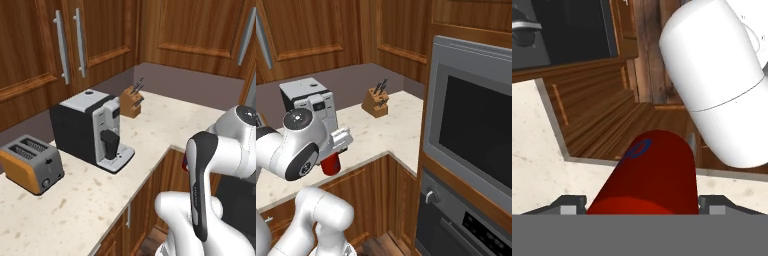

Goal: Four empty soda cans are scattered around the kitchen. Gather all the cans and cluster them next to the stove for recycling.

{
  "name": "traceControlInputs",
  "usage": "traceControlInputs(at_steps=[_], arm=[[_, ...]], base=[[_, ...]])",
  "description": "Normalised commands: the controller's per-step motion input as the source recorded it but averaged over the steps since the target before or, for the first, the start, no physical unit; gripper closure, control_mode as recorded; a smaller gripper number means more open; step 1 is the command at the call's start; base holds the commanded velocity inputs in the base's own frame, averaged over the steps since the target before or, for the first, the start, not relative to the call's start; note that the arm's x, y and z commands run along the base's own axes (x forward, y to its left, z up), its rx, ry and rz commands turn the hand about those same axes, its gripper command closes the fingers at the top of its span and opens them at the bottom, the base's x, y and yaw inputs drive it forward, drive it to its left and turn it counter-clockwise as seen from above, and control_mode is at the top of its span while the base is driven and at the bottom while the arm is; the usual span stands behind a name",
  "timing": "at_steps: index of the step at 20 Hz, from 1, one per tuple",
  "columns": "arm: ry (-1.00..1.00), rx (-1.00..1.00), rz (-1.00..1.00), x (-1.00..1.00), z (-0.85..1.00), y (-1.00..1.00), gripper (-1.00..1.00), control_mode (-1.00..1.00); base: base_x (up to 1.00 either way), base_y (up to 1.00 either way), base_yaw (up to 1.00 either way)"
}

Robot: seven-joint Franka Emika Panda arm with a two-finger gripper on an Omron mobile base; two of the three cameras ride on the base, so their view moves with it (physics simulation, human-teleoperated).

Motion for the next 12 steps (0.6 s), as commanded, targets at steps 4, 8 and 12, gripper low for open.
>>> traceControlInputs(at_steps=[4, 8, 12], arm=[[0.0, 0.0, 0.0, 0.0, 0.0, 0.0, 1.0, 1.0], [0.0, 0.0, 0.0, 0.0, 0.0, 0.0, 1.0, 1.0], [0.0, 0.0, 0.0, 0.0, 0.0, 0.0, 1.0, 1.0]], base=[[-0.47, 0.12, 0.01], [-0.51, 0.21, 0.01], [-0.52, 0.24, 0.01]])
